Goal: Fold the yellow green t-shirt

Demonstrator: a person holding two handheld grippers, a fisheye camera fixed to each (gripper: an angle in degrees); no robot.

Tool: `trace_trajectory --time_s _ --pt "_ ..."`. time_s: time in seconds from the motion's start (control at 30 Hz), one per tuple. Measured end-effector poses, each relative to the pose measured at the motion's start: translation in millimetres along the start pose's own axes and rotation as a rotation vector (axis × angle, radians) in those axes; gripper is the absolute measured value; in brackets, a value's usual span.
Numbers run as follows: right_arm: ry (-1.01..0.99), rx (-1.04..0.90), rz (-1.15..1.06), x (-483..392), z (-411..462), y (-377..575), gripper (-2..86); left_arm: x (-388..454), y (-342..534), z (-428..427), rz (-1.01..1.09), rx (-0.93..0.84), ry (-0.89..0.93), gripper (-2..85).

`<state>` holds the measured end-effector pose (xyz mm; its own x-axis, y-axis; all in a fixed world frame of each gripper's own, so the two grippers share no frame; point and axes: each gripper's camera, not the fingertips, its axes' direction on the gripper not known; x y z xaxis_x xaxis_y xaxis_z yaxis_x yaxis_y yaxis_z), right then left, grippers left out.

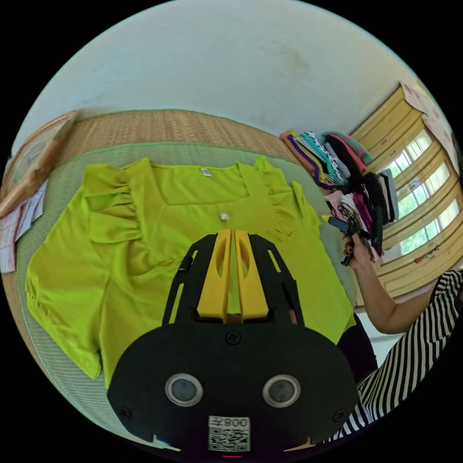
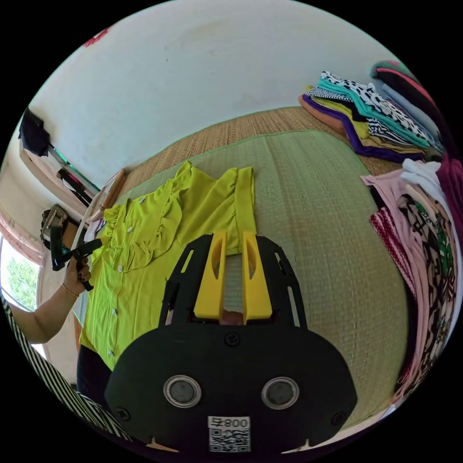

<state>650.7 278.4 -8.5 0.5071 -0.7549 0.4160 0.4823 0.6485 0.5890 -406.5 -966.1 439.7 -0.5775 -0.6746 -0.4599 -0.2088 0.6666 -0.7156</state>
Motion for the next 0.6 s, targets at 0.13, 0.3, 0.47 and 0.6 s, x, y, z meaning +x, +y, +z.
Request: trace_trajectory --time_s 0.13,0.3,0.47,0.6 --pt "0.113 -0.016 -0.051 -4 -1 1 7.5 53 -34 68 0.136 -0.065 0.110 1.6" --pt "0.134 -0.048 -0.079 -10 2 -1 7.0 112 -74 140 0.275 -0.112 0.146 1.9" --pt "0.106 -0.060 -0.092 -8 -11 1 6.3 158 -109 206 0.371 -0.172 0.127 3.0" --pt "0.063 -0.061 -0.093 0 -23 1 5.1 191 -135 257 0.439 -0.218 0.061 5.5"
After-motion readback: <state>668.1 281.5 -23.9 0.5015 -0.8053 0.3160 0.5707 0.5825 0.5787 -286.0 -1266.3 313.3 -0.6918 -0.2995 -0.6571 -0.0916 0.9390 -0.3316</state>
